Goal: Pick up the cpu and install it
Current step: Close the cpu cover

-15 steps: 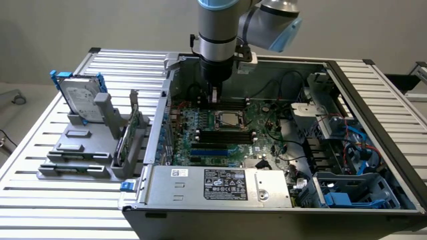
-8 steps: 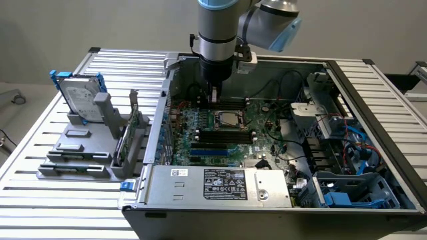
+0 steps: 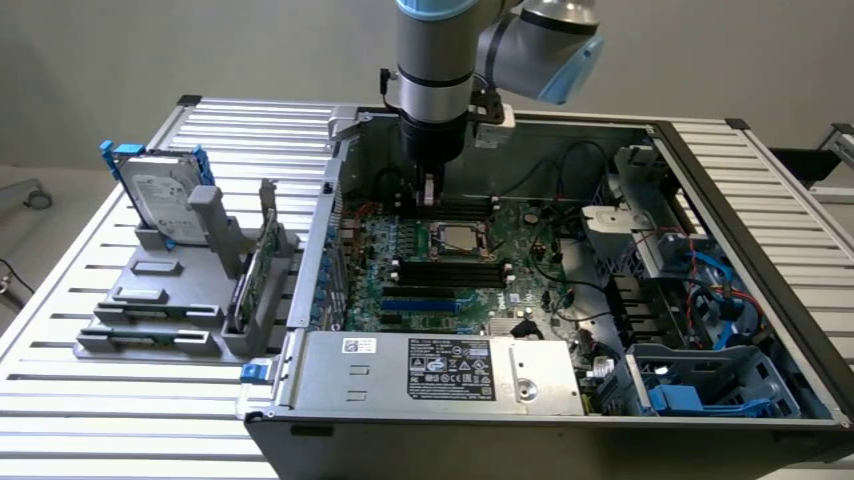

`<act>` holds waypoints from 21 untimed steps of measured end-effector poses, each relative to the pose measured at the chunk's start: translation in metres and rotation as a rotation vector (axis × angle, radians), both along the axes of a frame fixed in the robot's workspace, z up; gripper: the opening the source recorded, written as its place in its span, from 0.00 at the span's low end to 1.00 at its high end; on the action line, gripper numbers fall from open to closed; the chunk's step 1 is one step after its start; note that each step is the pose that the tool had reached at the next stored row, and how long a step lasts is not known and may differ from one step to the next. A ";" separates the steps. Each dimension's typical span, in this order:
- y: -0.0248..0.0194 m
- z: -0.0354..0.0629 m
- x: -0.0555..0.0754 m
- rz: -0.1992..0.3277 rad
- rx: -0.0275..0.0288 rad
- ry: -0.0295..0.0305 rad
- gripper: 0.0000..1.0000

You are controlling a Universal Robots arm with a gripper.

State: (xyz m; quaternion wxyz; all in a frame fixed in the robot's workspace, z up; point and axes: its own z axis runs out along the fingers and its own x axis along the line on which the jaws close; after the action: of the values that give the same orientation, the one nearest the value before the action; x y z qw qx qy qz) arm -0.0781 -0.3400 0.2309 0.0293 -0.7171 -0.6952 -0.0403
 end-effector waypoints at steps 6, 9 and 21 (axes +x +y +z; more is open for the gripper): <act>-0.0023 0.0205 0.011 0.000 0.0004 -0.0001 0.11; -0.0058 0.0250 0.024 0.000 0.0005 -0.0002 0.11; -0.0147 0.0404 0.079 0.000 0.0005 -0.0002 0.11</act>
State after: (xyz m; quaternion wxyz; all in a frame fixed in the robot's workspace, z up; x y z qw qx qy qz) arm 0.0004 -0.3547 0.2713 0.0294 -0.7171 -0.6952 -0.0405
